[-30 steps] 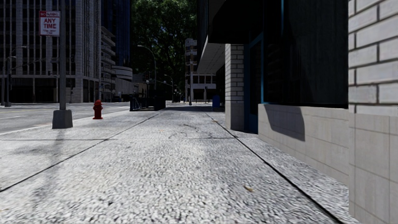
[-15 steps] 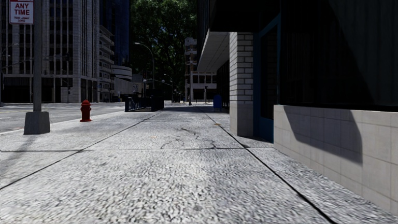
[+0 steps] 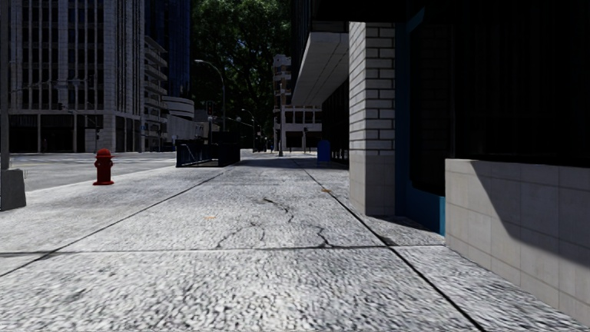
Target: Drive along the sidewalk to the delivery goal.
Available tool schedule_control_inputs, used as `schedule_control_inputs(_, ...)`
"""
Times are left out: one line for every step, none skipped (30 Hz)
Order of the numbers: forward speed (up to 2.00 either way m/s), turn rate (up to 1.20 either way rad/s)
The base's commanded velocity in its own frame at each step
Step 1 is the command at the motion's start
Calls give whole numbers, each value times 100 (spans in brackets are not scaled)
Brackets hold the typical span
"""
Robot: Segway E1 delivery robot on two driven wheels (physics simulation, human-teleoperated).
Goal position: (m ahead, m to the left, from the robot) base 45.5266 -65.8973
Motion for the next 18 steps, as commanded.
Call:
schedule_control_inputs(173, 0)
schedule_control_inputs(173, 0)
schedule_control_inputs(173, 0)
schedule_control_inputs(173, 0)
schedule_control_inputs(173, 0)
schedule_control_inputs(173, 0)
schedule_control_inputs(173, 0)
schedule_control_inputs(173, 0)
schedule_control_inputs(173, 0)
schedule_control_inputs(173, 0)
schedule_control_inputs(173, 0)
schedule_control_inputs(173, 0)
schedule_control_inputs(173, 0)
schedule_control_inputs(173, 0)
schedule_control_inputs(173, 0)
schedule_control_inputs(173, 0)
schedule_control_inputs(173, 0)
schedule_control_inputs(173, 0)
